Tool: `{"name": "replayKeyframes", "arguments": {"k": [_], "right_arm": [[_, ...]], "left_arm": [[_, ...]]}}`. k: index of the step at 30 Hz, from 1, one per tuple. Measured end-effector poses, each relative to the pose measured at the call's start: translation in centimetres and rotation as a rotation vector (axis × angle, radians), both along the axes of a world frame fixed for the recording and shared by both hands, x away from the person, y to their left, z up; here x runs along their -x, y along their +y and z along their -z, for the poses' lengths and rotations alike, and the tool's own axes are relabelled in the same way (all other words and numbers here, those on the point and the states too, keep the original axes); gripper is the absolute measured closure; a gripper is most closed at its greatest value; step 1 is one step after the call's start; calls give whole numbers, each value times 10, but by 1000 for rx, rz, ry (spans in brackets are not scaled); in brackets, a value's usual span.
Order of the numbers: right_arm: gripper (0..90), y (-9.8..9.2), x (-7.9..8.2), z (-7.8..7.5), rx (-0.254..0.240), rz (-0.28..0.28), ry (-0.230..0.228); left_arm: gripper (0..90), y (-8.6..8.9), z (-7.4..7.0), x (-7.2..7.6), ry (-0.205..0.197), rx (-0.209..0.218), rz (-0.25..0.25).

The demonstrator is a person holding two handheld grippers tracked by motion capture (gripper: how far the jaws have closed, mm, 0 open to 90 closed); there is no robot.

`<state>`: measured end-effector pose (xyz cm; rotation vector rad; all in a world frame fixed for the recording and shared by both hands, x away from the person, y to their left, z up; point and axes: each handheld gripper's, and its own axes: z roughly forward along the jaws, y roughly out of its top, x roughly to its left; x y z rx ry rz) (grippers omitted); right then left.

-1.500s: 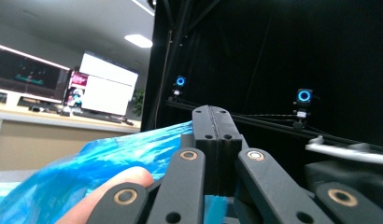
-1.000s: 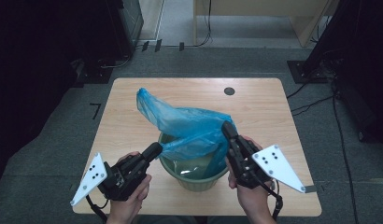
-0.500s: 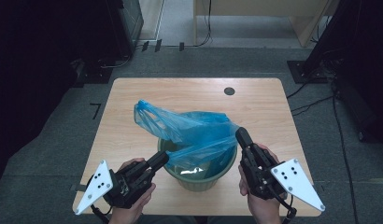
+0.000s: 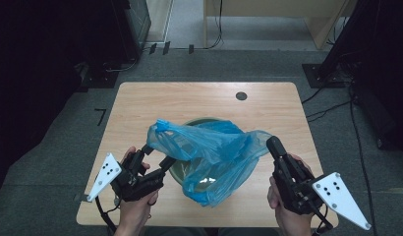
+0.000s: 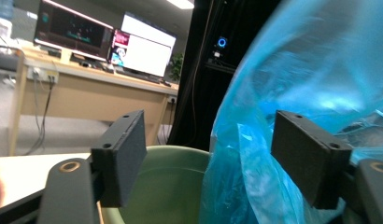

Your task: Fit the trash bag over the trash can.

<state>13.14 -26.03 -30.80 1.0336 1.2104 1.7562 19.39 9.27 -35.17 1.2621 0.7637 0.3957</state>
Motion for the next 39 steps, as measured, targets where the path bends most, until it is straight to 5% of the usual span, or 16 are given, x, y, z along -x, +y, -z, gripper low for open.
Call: {"name": "replayKeyframes", "arguments": {"k": [4,8,16,18,21,22,23,28,31,35,38,39], "right_arm": [[900,-8,3,-1,8,-33,-21],[900,-13,5,-2,-10,-36,-19],[900,-13,8,-4,-15,-33,-36],[900,-11,8,-4,-13,-46,-35],[900,-8,9,-1,12,-74,-22],[900,-8,9,-1,12,-74,-22],[900,-7,11,1,41,-82,-19],[900,-13,15,5,70,-85,-6],[900,-17,21,17,93,-87,37],[900,-16,24,25,118,-90,61],[900,-15,31,36,126,-84,99],[900,-15,32,40,134,-85,104]], "left_arm": [[188,-4,-7,-5,-16,-7,36],[190,-12,-14,6,-122,-24,169],[191,-15,-3,13,-124,-21,207],[233,-20,-6,16,-146,-34,207],[456,-25,-12,20,-192,-33,217],[456,-26,-13,20,-201,-30,224],[610,-24,-15,21,-210,-29,234],[889,-12,-13,24,-188,-58,224],[899,4,-2,31,-145,-60,230],[900,12,8,40,-138,-95,200],[900,23,22,52,-85,-81,223],[900,24,27,56,-77,-106,229]]}}
